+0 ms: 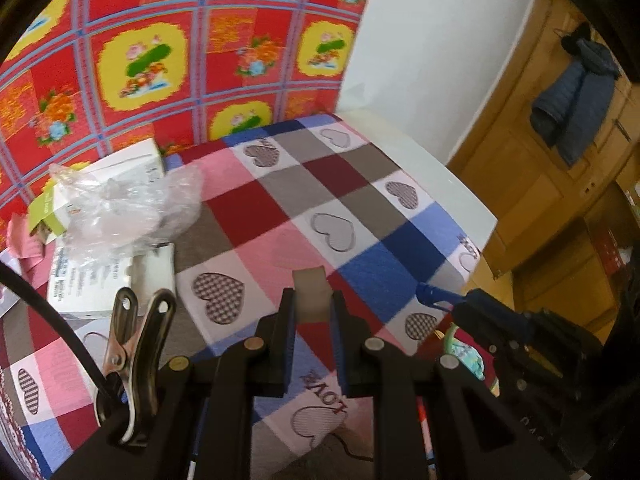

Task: Collect trash
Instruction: 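Carry the blue item with the right tool while the left tool carries the tan strip to the bucket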

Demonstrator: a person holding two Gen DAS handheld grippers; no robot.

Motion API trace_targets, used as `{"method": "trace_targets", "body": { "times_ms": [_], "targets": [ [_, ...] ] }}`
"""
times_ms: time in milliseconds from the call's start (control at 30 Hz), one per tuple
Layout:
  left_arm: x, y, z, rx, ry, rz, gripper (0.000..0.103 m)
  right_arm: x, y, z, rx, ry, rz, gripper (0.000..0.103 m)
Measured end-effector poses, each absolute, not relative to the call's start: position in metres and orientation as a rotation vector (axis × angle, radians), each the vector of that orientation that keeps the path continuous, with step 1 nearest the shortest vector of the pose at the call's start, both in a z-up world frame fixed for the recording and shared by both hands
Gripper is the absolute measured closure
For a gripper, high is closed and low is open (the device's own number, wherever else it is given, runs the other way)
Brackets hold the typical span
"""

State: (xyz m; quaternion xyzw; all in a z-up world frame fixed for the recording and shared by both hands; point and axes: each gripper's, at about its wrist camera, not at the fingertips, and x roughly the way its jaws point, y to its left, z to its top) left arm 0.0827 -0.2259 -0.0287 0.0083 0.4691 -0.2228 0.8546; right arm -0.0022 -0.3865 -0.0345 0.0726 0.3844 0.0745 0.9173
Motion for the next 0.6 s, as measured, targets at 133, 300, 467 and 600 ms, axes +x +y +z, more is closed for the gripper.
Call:
{"method": "trace_targets", "body": {
  "times_ms": [133, 300, 467, 600],
  "targets": [
    [0.077, -0.244, -0.034, 0.045, 1.005, -0.517, 0.086, -0.014, -0.401, -0.037, 0.171, 0.799, 0.104, 0.090],
    [0.071, -0.270, -0.039, 0.082, 1.018, -0.581, 0.086, -0.028, -0.420, -0.042, 0.202, 0.809, 0.040, 0.090],
    [0.062, -0.299, -0.043, 0.136, 1.018, -0.639, 0.086, -0.044, -0.442, -0.045, 0.232, 0.818, -0.024, 0.090],
    [0.056, -0.322, -0.047, 0.157, 1.035, -0.693, 0.086, -0.061, -0.463, -0.050, 0.254, 0.830, -0.079, 0.090]
  ]
}}
